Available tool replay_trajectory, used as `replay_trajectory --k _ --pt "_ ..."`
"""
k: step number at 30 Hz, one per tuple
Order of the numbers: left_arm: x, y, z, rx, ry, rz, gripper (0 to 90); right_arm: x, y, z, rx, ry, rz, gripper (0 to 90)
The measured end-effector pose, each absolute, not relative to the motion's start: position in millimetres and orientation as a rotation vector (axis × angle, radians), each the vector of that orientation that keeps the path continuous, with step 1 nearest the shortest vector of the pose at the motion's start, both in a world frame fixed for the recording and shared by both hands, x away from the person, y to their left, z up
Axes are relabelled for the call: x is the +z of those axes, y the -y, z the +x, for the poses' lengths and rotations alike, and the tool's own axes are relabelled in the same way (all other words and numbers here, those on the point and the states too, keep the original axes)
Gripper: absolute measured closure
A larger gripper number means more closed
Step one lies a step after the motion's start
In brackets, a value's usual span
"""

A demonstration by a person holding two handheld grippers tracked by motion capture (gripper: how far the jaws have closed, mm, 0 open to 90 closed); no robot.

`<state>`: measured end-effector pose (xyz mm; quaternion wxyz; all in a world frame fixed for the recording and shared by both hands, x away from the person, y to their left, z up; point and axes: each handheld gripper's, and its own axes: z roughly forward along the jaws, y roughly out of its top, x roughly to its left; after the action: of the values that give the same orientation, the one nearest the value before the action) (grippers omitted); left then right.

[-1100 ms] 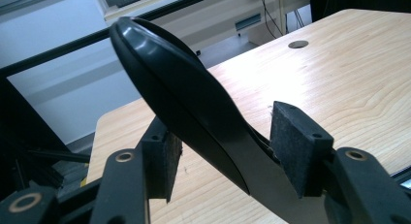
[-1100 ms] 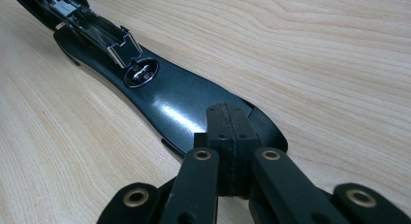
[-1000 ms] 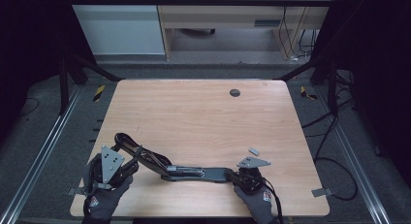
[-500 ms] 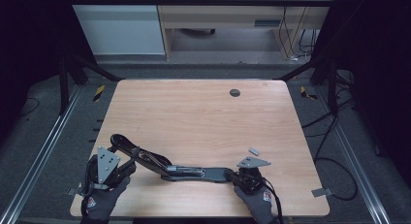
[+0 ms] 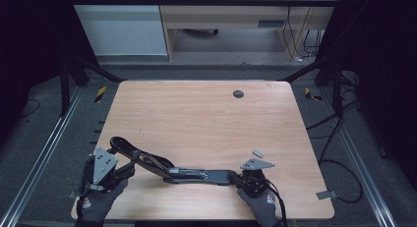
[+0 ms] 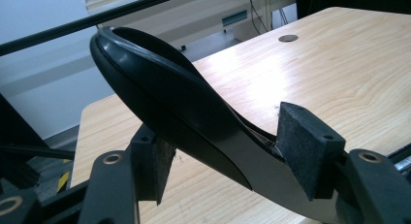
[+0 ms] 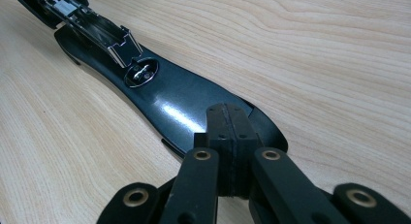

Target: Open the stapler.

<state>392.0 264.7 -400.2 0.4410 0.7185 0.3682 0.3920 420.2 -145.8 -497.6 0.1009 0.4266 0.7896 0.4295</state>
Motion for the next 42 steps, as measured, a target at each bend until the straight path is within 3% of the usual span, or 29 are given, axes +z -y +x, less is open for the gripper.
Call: replay_trajectory --k 22,42 --pt "-399.4 -268.3 392.3 0.963 -0.908 1.796 37.6 -495.9 146.5 421.3 1.266 -2.349 1.25 90.0" --pt "-394.8 -272.5 374.2 0.935 -0.912 1.798 28.4 -482.9 162.6 422.7 1.321 -2.271 1.27 78.9"
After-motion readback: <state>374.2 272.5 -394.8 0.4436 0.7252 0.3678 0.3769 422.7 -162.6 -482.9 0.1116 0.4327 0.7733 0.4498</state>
